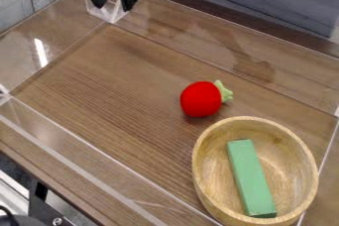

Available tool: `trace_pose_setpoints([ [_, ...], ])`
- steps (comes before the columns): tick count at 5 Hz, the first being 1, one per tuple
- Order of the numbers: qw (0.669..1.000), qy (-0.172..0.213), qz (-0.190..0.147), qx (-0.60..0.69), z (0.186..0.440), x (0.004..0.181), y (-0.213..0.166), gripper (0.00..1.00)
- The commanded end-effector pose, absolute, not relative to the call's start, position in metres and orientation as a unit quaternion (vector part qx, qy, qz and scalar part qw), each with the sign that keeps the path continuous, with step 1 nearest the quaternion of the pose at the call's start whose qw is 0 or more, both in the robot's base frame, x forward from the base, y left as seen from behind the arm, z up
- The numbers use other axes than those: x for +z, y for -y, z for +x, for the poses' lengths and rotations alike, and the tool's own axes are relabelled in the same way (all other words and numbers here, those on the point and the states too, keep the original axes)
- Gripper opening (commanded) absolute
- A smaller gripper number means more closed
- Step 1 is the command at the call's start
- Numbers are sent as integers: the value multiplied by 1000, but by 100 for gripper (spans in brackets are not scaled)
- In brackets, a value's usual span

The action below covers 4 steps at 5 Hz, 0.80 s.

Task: Move the red object to the right side of the table

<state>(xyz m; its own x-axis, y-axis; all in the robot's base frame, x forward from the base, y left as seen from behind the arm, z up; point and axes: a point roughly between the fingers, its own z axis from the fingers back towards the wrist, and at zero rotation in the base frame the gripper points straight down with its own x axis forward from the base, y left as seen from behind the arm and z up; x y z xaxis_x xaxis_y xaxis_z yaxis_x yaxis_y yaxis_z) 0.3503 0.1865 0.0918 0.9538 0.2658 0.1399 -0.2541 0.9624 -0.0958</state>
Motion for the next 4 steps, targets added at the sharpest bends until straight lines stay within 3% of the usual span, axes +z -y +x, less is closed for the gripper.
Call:
trace_pose_setpoints([
  [1,985,105,-20,133,357,112,-196,100],
  [4,986,107,-15,127,362,113,-197,100],
])
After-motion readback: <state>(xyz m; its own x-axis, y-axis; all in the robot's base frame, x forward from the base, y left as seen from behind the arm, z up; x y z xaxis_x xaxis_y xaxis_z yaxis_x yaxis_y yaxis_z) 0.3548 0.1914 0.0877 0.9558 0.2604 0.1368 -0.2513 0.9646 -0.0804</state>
